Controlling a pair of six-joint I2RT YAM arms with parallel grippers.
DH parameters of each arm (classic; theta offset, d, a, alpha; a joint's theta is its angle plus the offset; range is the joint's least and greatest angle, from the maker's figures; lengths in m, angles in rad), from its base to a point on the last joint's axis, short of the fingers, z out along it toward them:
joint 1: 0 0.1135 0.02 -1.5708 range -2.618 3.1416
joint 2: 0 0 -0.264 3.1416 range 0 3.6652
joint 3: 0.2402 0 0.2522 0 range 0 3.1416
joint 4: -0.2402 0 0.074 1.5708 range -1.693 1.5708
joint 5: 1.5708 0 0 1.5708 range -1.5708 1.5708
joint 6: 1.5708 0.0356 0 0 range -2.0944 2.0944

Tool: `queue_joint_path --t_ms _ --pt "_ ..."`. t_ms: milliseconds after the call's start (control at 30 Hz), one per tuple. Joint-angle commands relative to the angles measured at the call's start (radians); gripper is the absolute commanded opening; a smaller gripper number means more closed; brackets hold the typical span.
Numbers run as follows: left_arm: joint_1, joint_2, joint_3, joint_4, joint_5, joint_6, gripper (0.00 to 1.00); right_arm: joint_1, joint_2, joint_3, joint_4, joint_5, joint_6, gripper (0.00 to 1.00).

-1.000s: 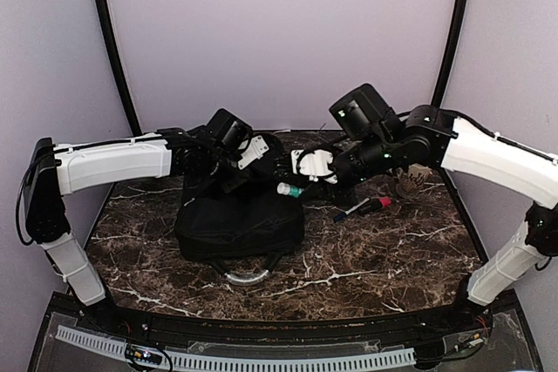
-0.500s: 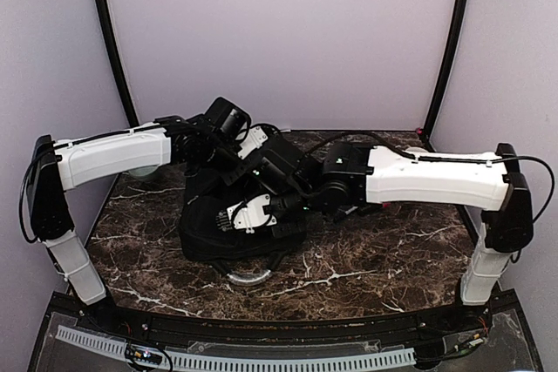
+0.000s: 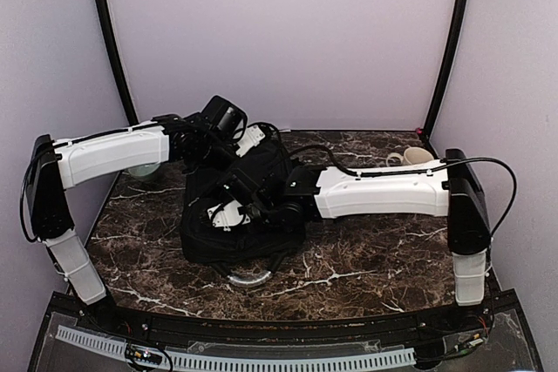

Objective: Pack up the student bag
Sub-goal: Place the glue stick in the lower front pocket of the bag.

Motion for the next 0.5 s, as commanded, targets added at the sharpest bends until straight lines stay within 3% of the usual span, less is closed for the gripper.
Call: queue_joint_path --t_ms 0,33,133,200,467 --pt "0.013 -0.097 0.021 0.09 0.075 -0.041 0.0 -0.024 0.049 -0.003 0.219 0.132 -0.071 0.16" --pt "0.017 -0.098 0.021 0.091 0.083 -0.044 0.0 -0.028 0.06 -0.008 0.253 0.154 -0.081 0.17" --pt "0.033 -0.102 0.021 0.09 0.109 -0.054 0.0 -0.044 0.09 -0.074 0.513 0.265 -0.171 0.4" --pt "0.045 -0.103 0.022 0.09 0.127 -0.061 0.0 -0.044 0.096 -0.083 0.554 0.303 -0.181 0.46" --pt "0.075 -0.107 0.006 0.1 0.156 -0.078 0.0 -0.029 -0.048 -0.077 0.281 0.111 0.068 0.49"
